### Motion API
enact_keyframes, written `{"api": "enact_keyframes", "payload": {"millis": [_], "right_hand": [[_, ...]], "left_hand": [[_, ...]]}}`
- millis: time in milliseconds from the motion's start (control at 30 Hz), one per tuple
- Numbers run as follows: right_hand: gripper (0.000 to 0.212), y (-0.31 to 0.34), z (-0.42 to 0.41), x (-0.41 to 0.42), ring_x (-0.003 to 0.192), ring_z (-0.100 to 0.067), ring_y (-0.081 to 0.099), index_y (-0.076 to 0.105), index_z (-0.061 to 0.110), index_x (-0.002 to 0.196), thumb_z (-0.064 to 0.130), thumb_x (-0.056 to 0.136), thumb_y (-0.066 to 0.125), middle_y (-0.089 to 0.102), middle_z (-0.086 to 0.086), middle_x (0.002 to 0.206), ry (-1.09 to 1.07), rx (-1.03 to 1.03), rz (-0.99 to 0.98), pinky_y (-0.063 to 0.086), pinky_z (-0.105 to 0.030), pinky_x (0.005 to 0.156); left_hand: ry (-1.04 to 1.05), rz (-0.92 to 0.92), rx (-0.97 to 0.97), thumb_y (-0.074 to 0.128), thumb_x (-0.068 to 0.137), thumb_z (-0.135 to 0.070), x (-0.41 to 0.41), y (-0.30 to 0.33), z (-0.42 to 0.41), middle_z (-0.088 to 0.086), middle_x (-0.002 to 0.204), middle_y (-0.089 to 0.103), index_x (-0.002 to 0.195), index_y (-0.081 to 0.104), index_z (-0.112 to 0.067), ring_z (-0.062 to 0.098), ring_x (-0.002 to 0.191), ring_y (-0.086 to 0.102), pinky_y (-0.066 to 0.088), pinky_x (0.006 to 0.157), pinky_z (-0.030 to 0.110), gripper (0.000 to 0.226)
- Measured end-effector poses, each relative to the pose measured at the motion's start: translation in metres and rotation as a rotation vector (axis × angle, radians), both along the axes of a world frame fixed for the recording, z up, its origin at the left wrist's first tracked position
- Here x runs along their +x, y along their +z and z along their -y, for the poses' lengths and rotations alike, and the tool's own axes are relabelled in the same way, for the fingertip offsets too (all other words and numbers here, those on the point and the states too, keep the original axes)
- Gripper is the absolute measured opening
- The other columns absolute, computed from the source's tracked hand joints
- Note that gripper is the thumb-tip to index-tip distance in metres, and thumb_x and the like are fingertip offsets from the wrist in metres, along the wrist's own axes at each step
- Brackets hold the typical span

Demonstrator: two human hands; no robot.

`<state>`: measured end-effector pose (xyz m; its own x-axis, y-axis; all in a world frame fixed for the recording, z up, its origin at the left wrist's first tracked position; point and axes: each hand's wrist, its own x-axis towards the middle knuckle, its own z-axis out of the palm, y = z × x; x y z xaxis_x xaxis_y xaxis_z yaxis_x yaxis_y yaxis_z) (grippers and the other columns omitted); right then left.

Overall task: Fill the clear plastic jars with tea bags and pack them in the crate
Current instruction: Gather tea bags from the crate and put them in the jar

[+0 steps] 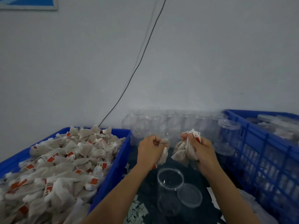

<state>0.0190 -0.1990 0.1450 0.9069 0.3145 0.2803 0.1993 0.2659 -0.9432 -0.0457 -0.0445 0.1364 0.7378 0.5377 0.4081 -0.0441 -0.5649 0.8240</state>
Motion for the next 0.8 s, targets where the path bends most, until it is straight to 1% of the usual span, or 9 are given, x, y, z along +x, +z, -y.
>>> {"api": "enact_keyframes", "payload": {"millis": [67, 167, 233, 400, 500, 533, 667, 733, 800], "right_hand": [[0.029, -0.007, 0.012, 0.002, 0.079, -0.023, 0.068, 0.074, 0.014, 0.081, 0.023, 0.097, 0.051, 0.07, -0.017, 0.091, -0.035, -0.023, 0.011, 0.057, -0.037, 0.077], [0.029, -0.017, 0.024, 0.004, 0.085, -0.025, 0.066, 0.073, 0.014, 0.081, 0.02, 0.098, 0.05, 0.071, -0.012, 0.091, -0.052, 0.0, 0.018, 0.053, -0.042, 0.085], [0.03, -0.023, 0.028, 0.005, 0.087, -0.025, 0.065, 0.073, 0.015, 0.08, 0.017, 0.099, 0.049, 0.071, -0.008, 0.088, -0.066, 0.009, 0.029, 0.052, -0.044, 0.087], [0.03, -0.035, 0.027, 0.009, 0.091, -0.031, 0.063, 0.073, 0.012, 0.081, 0.017, 0.099, 0.049, 0.069, -0.015, 0.092, -0.051, 0.008, 0.01, 0.049, -0.051, 0.093], [0.029, -0.042, 0.025, 0.009, 0.097, -0.037, 0.063, 0.072, 0.009, 0.086, 0.018, 0.1, 0.048, 0.069, -0.019, 0.097, -0.037, -0.007, -0.011, 0.049, -0.051, 0.096], [0.029, -0.043, 0.024, 0.008, 0.099, -0.039, 0.063, 0.071, 0.009, 0.087, 0.019, 0.1, 0.048, 0.068, -0.021, 0.099, -0.033, -0.005, -0.02, 0.049, -0.051, 0.096], [0.029, -0.043, 0.023, 0.009, 0.099, -0.039, 0.064, 0.071, 0.008, 0.088, 0.02, 0.1, 0.047, 0.067, -0.024, 0.101, -0.044, 0.002, -0.035, 0.051, -0.05, 0.094], [0.029, -0.04, 0.023, 0.009, 0.097, -0.037, 0.064, 0.07, 0.008, 0.088, 0.02, 0.1, 0.046, 0.067, -0.023, 0.101, -0.047, 0.005, -0.031, 0.051, -0.05, 0.094], [0.029, -0.038, 0.023, 0.009, 0.096, -0.034, 0.064, 0.07, 0.009, 0.087, 0.02, 0.1, 0.046, 0.067, -0.018, 0.098, -0.049, 0.016, -0.022, 0.052, -0.048, 0.092]], "left_hand": [[-0.029, -0.028, -0.044, 0.069, 0.087, -0.028, 0.009, -0.012, 0.014, -0.006, 0.077, 0.065, 0.083, 0.065, -0.016, 0.007, 0.071, 0.062, 0.054, 0.072, 0.023, 0.013], [-0.029, -0.014, -0.097, 0.072, 0.084, -0.032, 0.016, -0.031, 0.029, -0.01, 0.075, 0.064, 0.077, 0.062, -0.022, 0.0, 0.069, 0.059, 0.045, 0.064, 0.011, 0.015], [-0.01, -0.016, -0.084, 0.073, 0.082, -0.034, 0.018, -0.041, 0.033, -0.01, 0.077, 0.064, 0.077, 0.062, -0.022, 0.0, 0.072, 0.058, 0.043, 0.064, 0.01, 0.016], [0.001, -0.051, -0.009, 0.071, 0.084, -0.033, 0.016, -0.05, 0.032, -0.012, 0.077, 0.061, 0.077, 0.06, -0.024, 0.001, 0.075, 0.059, 0.05, 0.071, 0.018, 0.016], [0.001, -0.067, -0.054, 0.071, 0.085, -0.029, 0.011, -0.049, 0.026, -0.006, 0.084, 0.064, 0.084, 0.063, -0.02, 0.011, 0.08, 0.065, 0.058, 0.076, 0.036, 0.012], [0.0, -0.087, -0.029, 0.071, 0.085, -0.032, 0.009, -0.048, 0.023, -0.005, 0.087, 0.066, 0.087, 0.064, -0.021, 0.012, 0.083, 0.066, 0.058, 0.078, 0.038, 0.013], [-0.047, -0.229, 0.181, 0.07, 0.085, -0.039, 0.0, -0.038, 0.01, -0.011, 0.085, 0.068, 0.085, 0.067, -0.028, 0.001, 0.078, 0.062, 0.055, 0.08, 0.026, 0.011], [-0.113, -0.322, 0.254, 0.071, 0.083, -0.04, -0.005, -0.031, 0.008, -0.013, 0.083, 0.068, 0.081, 0.068, -0.032, 0.0, 0.077, 0.062, 0.054, 0.078, 0.024, 0.009], [-0.163, -0.405, 0.33, 0.07, 0.082, -0.046, -0.008, -0.026, 0.009, -0.013, 0.085, 0.071, 0.085, 0.073, -0.03, 0.002, 0.077, 0.064, 0.053, 0.074, 0.023, 0.016]]}}
